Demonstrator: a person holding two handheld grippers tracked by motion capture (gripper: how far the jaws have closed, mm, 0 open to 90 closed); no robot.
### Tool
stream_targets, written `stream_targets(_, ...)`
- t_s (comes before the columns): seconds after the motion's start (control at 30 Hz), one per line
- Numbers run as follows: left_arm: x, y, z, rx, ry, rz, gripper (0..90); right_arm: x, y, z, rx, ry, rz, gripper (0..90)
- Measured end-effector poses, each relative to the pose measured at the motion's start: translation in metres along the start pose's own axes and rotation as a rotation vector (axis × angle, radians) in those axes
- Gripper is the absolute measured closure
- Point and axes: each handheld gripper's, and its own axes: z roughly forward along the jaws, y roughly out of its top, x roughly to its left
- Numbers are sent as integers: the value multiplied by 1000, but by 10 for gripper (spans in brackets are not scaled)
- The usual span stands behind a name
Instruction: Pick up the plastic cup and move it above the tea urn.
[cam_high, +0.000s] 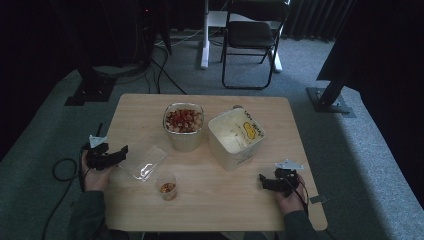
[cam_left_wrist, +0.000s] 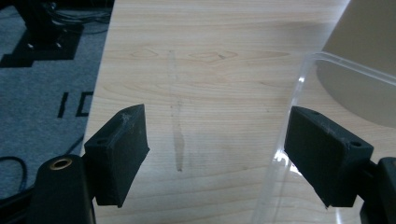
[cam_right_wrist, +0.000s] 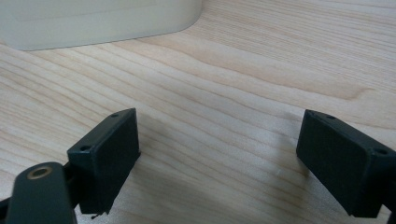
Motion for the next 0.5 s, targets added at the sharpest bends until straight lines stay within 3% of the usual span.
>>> stream_targets(0.23, -5, -2, -7, -8, -9, 11, 216, 0, 0, 0, 0, 0, 0, 127)
stream_targets(0.3, -6, -5, -9, 11, 5, 14, 218, 0, 0, 0, 0, 0, 0, 127)
stream_targets(0.5, -7, -12, -9, 23, -5, 16, 233, 0, 0, 0, 0, 0, -2, 127)
